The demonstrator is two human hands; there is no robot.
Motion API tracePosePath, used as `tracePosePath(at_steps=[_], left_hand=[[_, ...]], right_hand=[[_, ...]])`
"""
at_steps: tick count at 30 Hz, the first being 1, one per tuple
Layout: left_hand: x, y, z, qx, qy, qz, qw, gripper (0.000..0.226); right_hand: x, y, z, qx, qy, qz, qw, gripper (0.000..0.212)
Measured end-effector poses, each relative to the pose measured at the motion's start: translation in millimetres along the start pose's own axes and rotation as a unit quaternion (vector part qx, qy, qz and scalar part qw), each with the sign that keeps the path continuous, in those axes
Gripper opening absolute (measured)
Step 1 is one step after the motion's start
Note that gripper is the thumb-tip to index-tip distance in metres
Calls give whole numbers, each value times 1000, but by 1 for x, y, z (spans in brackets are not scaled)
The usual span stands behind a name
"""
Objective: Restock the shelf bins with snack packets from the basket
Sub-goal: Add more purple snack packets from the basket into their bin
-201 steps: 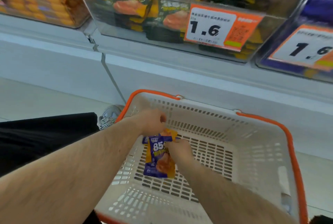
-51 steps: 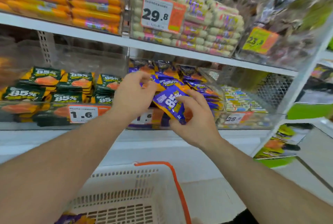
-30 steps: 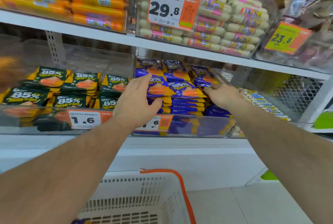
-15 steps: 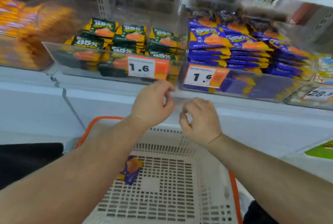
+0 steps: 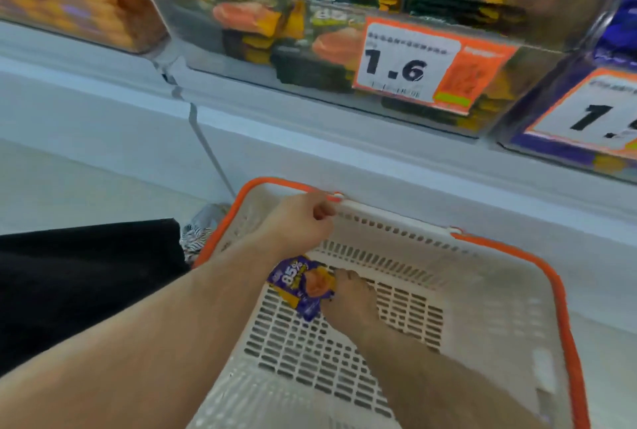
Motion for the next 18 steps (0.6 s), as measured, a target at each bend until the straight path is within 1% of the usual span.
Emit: tracePosePath(at_steps=[2,3,4,6,7,8,10,12,13,14,16,17,18], left_hand=[[4,4,-8,-14,-6,-10,1000,19],[5,6,-10,-19,-7,-13,1000,20],[5,7,-13,-25,-9,-16,1000,20],[3,9,-17,-37,-5,-20,999,20],[2,9,-20,-42,0,-19,999,20],[0,9,-23,-47,5,-17,999,20],[-2,9,-28,-55,10,-11,998,20],[-3,7,-32,-65,16,-10,998,20],[-3,5,-33,-67,24,-11,997,21],[-3,3,-34,-69,31,-15,997,22],[-1,1,-32,-68,35,-28,997,23],[0,0,-31,-66,33,-35,997,24],[2,0,-27,-64,30,-43,997,25]], right_hand=[[13,14,-6,-14,-9,23,1000,42],[18,21,-9,-21,-20,35,999,45],[23,28,-13,-27,-34,44,998,51],[36,39,-18,-39,-68,58,995,78],[43,43,-20,-43,-89,54,994,91],[48,45,-21,-44,-115,52,991,98],[60,47,-20,-31,-154,54,986,101],[61,44,-21,-3,-147,67,987,104],[60,43,-20,16,-137,75,988,101],[54,39,-19,32,-122,67,990,92],[47,37,-12,38,-66,40,996,61],[43,36,-8,37,8,21,999,45],[37,33,-6,44,96,-8,994,34]])
Point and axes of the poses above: each hand's wrist, its own y-axis towards the middle knuckle, its own x-axis out of the palm, z = x × y, the point moved 1 cm from there along y, towards the middle knuckle, and after that the axes turned 5 degrees about y, right-handed, at the moved point
